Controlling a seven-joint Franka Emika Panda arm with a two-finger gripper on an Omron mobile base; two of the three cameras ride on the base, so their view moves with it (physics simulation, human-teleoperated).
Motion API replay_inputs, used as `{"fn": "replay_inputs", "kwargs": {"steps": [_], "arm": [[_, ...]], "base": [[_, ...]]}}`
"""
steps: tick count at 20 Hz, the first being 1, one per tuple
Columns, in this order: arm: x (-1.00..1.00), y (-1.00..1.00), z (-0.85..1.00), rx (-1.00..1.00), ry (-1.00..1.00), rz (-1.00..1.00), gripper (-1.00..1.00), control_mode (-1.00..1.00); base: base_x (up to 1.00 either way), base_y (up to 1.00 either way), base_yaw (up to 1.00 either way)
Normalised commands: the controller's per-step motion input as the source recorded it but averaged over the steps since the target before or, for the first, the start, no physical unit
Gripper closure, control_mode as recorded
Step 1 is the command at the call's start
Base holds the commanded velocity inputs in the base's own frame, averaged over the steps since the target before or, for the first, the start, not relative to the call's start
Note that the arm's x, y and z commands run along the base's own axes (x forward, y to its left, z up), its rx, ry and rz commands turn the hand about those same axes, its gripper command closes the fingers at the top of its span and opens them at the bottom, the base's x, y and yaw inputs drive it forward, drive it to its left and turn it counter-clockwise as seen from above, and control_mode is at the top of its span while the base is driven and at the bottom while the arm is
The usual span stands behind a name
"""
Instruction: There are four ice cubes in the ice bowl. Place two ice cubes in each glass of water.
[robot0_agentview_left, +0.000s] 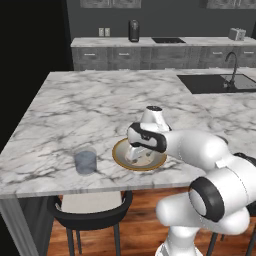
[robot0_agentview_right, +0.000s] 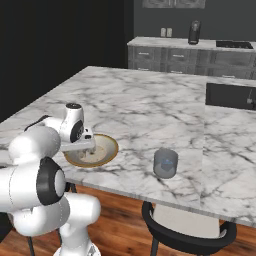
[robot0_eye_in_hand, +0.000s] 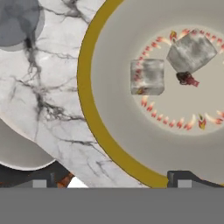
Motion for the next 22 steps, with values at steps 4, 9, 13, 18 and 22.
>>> {"fn": "replay_inputs", "kwargs": {"steps": [4, 9, 13, 18, 22], "arm": [[0.28, 0.00, -0.15, 0.02, 0.00, 0.00, -1.00, -1.00], [0.29, 0.02, -0.30, 0.00, 0.01, 0.00, -1.00, -1.00], [0.24, 0.08, -0.30, 0.00, 0.02, 0.00, -1.00, -1.00], [0.26, 0.10, -0.10, 0.00, 0.00, 0.00, -1.00, -1.00], [0.20, 0.00, -0.17, 0.00, 0.01, 0.00, -1.00, -1.00]], "base": [[0.00, 0.00, 0.00], [0.00, 0.00, 0.00], [0.00, 0.00, 0.00], [0.00, 0.00, 0.00], [0.00, 0.00, 0.00]]}}
